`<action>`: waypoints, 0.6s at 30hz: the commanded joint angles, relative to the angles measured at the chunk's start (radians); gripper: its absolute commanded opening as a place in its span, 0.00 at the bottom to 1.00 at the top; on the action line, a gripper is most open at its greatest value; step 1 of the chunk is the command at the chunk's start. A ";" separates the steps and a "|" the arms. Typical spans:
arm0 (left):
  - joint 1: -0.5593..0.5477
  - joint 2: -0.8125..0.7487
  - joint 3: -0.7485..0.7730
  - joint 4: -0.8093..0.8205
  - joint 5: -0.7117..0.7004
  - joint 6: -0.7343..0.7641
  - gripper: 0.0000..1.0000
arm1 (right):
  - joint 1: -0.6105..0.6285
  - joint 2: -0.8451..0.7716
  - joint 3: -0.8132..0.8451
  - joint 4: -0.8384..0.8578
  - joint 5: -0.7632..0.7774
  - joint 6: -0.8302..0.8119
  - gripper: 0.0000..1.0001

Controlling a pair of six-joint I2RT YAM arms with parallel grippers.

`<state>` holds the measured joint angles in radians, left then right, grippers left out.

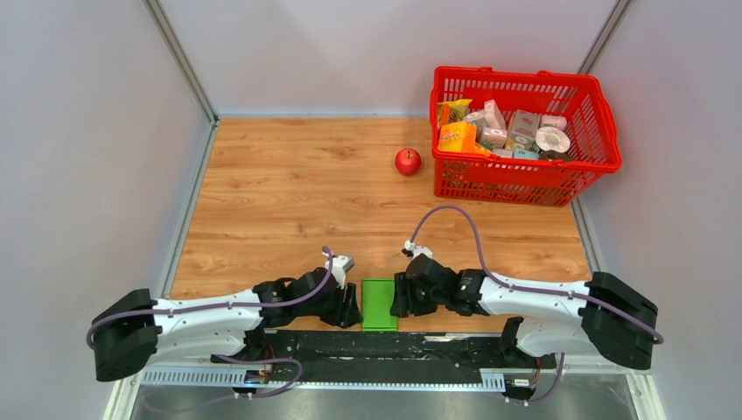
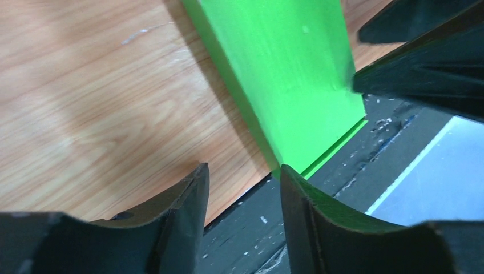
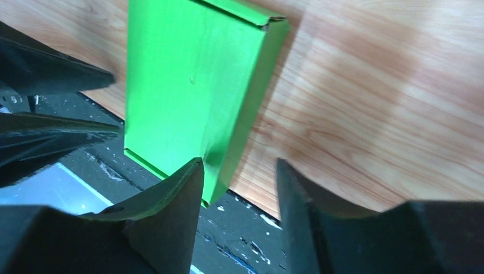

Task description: Fold the paper box

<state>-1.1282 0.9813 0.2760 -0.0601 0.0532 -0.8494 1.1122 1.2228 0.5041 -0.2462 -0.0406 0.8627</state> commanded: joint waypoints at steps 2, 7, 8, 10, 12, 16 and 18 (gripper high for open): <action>0.004 -0.201 0.118 -0.338 -0.173 0.093 0.61 | 0.005 -0.115 0.088 -0.207 0.184 -0.077 0.64; 0.045 -0.395 0.389 -0.671 -0.312 0.321 0.63 | 0.005 -0.259 0.295 -0.553 0.464 -0.194 0.78; 0.045 -0.403 0.532 -0.705 -0.338 0.364 0.64 | 0.006 -0.279 0.401 -0.603 0.511 -0.208 0.80; 0.045 -0.389 0.683 -0.782 -0.398 0.491 0.64 | 0.005 -0.331 0.518 -0.727 0.642 -0.251 0.82; 0.047 -0.363 0.906 -0.822 -0.441 0.573 0.65 | 0.006 -0.371 0.675 -0.778 0.768 -0.295 0.89; 0.045 -0.288 1.184 -0.859 -0.507 0.792 0.66 | 0.005 -0.521 0.840 -0.748 0.956 -0.454 1.00; 0.047 -0.276 1.268 -0.847 -0.535 0.840 0.67 | 0.005 -0.587 0.817 -0.627 0.950 -0.558 1.00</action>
<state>-1.0847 0.6582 1.4242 -0.8021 -0.3740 -0.2531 1.1126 0.7609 1.2976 -0.9176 0.7090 0.5335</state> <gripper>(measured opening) 0.662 0.998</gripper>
